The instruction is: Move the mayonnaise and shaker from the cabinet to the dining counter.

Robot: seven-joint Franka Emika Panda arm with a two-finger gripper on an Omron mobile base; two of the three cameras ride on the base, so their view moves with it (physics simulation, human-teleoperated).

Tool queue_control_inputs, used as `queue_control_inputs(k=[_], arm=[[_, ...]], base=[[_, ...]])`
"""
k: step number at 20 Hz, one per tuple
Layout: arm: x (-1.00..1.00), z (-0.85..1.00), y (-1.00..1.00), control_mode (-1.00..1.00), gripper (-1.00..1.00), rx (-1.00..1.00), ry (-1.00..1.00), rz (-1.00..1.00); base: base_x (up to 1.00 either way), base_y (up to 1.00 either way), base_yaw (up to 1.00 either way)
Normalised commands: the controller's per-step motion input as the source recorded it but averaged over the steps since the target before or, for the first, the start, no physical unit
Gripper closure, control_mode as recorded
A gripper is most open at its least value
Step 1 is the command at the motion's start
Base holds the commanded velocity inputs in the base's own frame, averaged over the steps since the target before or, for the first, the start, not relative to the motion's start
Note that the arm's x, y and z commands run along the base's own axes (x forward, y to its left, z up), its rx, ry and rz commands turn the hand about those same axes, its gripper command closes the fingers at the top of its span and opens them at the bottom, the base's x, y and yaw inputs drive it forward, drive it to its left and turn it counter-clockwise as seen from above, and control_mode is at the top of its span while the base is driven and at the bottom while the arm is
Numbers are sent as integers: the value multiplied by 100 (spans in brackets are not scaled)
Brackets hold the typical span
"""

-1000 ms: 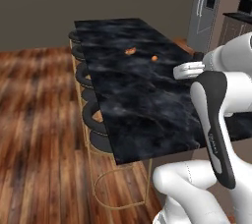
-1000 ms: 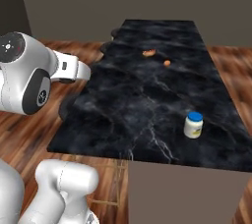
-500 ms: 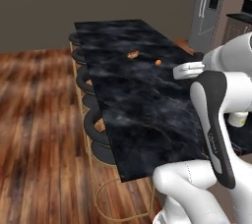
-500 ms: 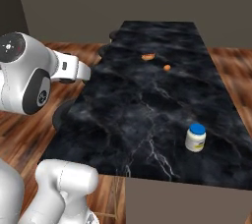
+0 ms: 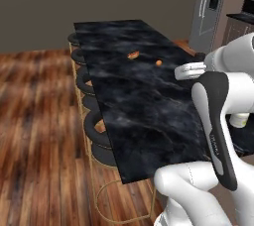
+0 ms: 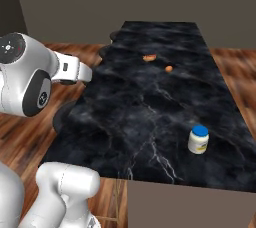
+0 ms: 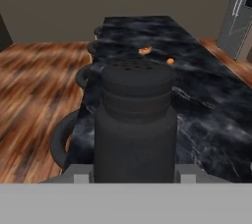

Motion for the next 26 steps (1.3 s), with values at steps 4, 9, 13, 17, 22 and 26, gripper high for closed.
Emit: queue_control_inputs(k=[4,9,13,17,22,26], arm=[[0,0,0,100,100,0,0,0],[0,0,0,100,100,0,0,0],[27,-11,0,-100,100,0,9,0],[52,-29,0,-100,100,-1,13,2],[50,-52,-7,-100,100,-1,14,4],[41,-72,-20,-100,100,0,8,8]], base=[[36,0,0],[31,0,0],[6,0,0],[0,0,0],[0,0,0],[0,0,0]])
